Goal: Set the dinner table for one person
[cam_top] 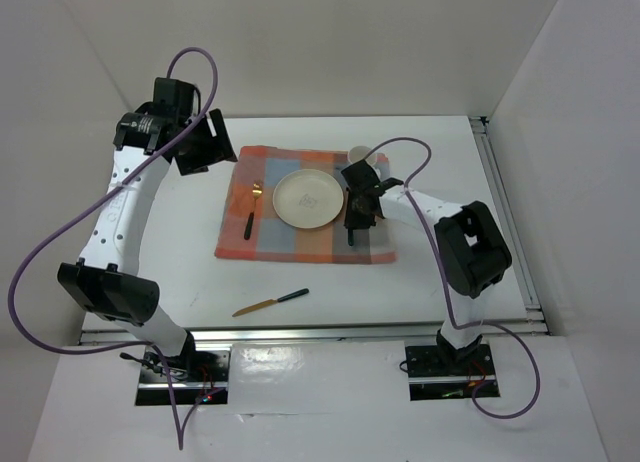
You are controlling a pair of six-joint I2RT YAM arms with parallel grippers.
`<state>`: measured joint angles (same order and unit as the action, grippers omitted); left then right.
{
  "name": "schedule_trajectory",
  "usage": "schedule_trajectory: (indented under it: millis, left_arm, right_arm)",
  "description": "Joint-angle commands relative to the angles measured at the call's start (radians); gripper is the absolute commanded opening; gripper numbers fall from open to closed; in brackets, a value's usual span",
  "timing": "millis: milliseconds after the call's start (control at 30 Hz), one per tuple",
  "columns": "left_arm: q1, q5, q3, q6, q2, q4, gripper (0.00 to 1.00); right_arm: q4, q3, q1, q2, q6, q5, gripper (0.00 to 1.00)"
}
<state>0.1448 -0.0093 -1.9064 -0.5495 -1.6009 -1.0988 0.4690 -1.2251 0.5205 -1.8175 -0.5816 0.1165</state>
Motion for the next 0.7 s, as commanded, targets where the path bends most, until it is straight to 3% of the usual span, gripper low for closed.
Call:
schedule_trajectory:
  millis: [0, 67, 167, 267, 367, 500, 567, 600, 667]
  left_arm:
    - [-0.002, 0.012, 0.006, 0.026, 0.035, 0.016, 0.83]
    - [-0.002, 0.012, 0.018, 0.026, 0.035, 0.016, 0.83]
    - [-0.002, 0.012, 0.029, 0.036, 0.035, 0.025, 0.83]
    - [-0.002, 0.012, 0.029, 0.036, 0.035, 0.025, 0.83]
    - [-0.002, 0.022, 0.029, 0.046, 0.035, 0.025, 0.83]
    - [-0.002, 0.022, 0.020, 0.046, 0.035, 0.025, 0.83]
    - [-0.002, 0.022, 0.010, 0.046, 0.035, 0.025, 0.83]
    - [-0.002, 0.022, 0.010, 0.046, 0.044, 0.025, 0.83]
    - [-0.002, 0.022, 0.010, 0.046, 0.044, 0.025, 0.83]
  right_arm:
    - [-0.069, -0.047, -0.007, -0.019, -0.001, -0.012, 0.21]
    - [-0.060, -0.057, -0.007, -0.029, -0.001, -0.012, 0.23]
    - [-0.049, -0.057, -0.007, -0.029, -0.001, -0.001, 0.53]
    - [-0.030, -0.057, 0.016, 0.016, -0.001, 0.038, 0.60]
    - [-0.020, -0.048, 0.038, 0.085, 0.028, 0.084, 0.61]
    - [-0.039, 0.002, 0.093, 0.208, 0.164, 0.112, 0.55]
    - [-0.072, 0.038, 0.154, 0.263, 0.267, 0.047, 0.48]
    - [-0.072, 0.038, 0.174, 0.273, 0.408, -0.092, 0.48]
    - [-0.032, 0.038, 0.286, 0.273, 0.511, -0.152, 0.48]
